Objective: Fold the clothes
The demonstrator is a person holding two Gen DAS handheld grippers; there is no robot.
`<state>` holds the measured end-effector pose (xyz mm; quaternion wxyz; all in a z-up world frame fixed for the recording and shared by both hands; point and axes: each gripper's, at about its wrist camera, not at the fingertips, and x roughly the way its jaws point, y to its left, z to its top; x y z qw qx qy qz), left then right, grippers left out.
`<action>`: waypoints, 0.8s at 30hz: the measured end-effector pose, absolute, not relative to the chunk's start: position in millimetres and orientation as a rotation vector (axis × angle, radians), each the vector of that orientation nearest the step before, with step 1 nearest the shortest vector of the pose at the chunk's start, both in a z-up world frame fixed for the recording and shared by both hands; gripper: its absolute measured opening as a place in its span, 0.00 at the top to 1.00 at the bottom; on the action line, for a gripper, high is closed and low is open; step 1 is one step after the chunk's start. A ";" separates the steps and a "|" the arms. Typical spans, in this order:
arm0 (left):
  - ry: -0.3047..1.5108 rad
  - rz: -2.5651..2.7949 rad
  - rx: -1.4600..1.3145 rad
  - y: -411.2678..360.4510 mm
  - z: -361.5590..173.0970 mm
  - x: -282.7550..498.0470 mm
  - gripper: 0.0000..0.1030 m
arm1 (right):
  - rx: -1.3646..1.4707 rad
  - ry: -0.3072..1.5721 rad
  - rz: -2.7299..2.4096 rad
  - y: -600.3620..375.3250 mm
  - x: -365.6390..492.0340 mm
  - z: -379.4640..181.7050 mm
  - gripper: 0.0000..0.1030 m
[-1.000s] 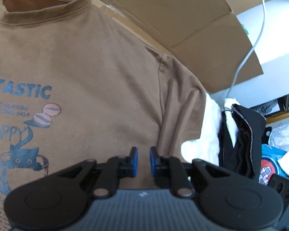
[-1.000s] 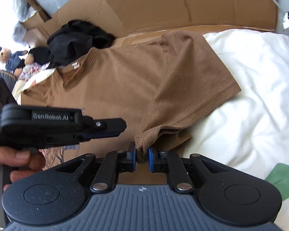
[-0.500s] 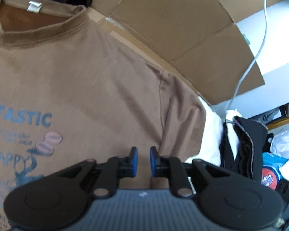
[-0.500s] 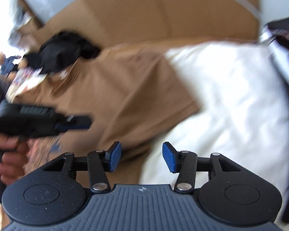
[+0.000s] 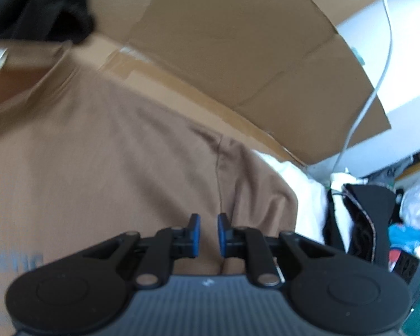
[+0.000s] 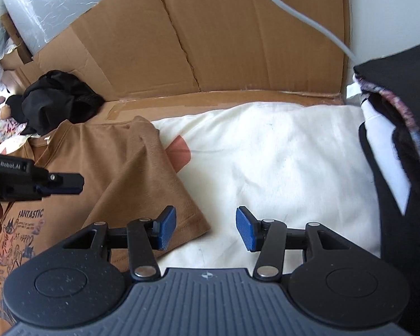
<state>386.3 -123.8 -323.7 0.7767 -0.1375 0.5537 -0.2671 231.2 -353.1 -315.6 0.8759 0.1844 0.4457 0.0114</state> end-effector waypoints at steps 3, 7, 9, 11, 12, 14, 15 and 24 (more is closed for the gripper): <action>1.216 -0.623 -0.254 -127.5 -317.8 402.6 0.87 | 0.356 0.919 0.061 -348.2 238.2 -317.4 0.49; 1.226 -0.640 -0.155 -139.7 -319.0 419.8 0.87 | 0.333 0.922 0.109 -343.8 244.8 -321.1 0.51; 1.233 -0.638 -0.166 -142.9 -321.7 423.6 0.87 | 0.317 0.923 0.141 -339.6 246.2 -322.2 0.63; 1.239 -0.644 -0.188 -144.3 -323.4 425.9 0.87 | 0.294 0.926 0.185 -335.8 245.6 -323.1 0.80; 1.242 -0.652 -0.190 -148.0 -326.3 427.3 0.87 | 0.286 0.925 0.205 -334.8 244.4 -322.4 0.89; 1.240 -0.656 -0.176 -150.6 -327.2 429.8 0.87 | 0.281 0.918 0.234 -335.5 239.9 -318.9 0.95; 1.238 -0.652 -0.162 -152.1 -327.3 430.8 0.87 | 0.287 0.916 0.239 -336.7 238.0 -317.1 0.95; 1.193 -0.580 -0.186 -164.6 -336.8 446.6 0.91 | 0.343 0.894 0.246 -350.4 231.9 -303.8 0.95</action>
